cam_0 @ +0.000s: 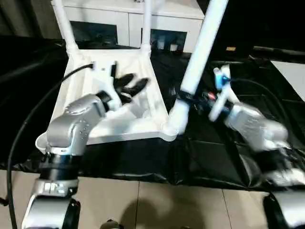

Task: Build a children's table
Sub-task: Insert table leg to table base

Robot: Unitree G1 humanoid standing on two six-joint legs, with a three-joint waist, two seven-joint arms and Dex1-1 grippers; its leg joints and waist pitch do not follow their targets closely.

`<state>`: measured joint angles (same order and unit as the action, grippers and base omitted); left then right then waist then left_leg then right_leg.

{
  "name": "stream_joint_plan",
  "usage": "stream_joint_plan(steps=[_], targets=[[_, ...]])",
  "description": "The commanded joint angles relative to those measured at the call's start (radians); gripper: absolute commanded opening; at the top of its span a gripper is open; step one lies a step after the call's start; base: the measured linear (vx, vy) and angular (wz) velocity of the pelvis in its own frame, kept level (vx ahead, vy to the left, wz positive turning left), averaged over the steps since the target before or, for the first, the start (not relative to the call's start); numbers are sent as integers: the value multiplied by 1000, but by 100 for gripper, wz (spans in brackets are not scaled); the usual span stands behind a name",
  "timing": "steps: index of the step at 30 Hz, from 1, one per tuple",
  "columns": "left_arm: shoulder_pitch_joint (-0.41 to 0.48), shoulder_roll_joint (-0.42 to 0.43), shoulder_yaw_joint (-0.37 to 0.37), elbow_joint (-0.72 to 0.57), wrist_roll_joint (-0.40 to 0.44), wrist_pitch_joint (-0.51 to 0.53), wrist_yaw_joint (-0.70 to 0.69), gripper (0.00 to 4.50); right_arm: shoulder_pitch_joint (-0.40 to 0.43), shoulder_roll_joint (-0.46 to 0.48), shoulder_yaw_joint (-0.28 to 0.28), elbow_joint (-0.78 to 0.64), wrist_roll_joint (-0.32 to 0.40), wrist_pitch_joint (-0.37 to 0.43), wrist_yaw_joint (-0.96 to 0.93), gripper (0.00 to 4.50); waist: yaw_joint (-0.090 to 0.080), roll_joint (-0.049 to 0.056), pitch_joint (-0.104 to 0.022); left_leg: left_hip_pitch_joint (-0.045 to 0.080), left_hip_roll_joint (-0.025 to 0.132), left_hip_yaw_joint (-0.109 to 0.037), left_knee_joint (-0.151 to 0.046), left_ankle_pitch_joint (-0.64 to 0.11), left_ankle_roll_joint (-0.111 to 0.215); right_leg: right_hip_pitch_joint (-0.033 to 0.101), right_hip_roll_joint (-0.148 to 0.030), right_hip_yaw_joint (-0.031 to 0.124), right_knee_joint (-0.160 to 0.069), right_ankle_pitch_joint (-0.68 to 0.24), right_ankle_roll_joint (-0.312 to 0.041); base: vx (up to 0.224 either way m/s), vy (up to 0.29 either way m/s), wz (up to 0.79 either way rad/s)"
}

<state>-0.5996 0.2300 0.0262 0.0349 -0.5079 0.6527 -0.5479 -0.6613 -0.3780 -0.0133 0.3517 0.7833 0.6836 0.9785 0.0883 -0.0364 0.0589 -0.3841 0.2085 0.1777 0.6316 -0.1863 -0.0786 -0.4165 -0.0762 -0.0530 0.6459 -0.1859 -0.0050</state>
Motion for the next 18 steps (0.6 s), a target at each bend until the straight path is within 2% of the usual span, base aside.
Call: stream_joint_plan(steps=[1, 4, 8, 10, 14, 16, 18], targets=[[-9, -10, -17, -44, -48, 49, -25, 307, -5, -18, -29, -42, 30, 42, 4, 183, 3, 1, -73, 18, 15, 1, -79, -176, -6, 56, -50, 37, -81, -197, -216, 0, 0, 0], [-26, -37, 0, -54, -99, 96, -16, 307, 5, -38, -30, -78, 33, 108, 0, 183, 0, -2, -71, 14, 12, 0, -80, -182, -17, 57, -48, 36, -87, -240, -189, 0, 0, 0], [-37, -46, 24, -74, -168, 153, -32, 307, 12, -47, -32, -96, 39, 142, -20, 183, 0, -2, -71, 13, 10, -2, -80, -179, -21, 55, -48, 35, -92, -270, -164, 0, 0, 0], [-37, -49, 42, -89, -201, 181, -40, 324, 15, -49, -37, -110, 44, 158, -30, 183, 0, -1, -71, 16, 11, -1, -80, -186, -22, 52, -47, 35, -94, -278, -161, 0, 0, 0], [-41, -54, 73, -84, -230, 204, -19, 344, 21, -50, -37, -126, 38, 172, -33, 183, 0, -1, -72, 13, 12, -2, -81, -169, -23, 54, -45, 34, -90, -238, -171, 0, 0, 0], [-48, -56, 95, -78, -252, 209, -9, 378, 23, -52, -36, -132, 34, 178, -31, 183, 1, 0, -72, 13, 11, -2, -81, -164, -21, 55, -46, 34, -89, -225, -175, 0, 0, 0], [-60, -65, 126, -67, -285, 219, 4, 382, 25, -52, -37, -134, 33, 182, -32, 183, 1, 0, -73, 12, 10, -2, -80, -161, -22, 57, -45, 34, -89, -217, -176, 0, 0, 0]])
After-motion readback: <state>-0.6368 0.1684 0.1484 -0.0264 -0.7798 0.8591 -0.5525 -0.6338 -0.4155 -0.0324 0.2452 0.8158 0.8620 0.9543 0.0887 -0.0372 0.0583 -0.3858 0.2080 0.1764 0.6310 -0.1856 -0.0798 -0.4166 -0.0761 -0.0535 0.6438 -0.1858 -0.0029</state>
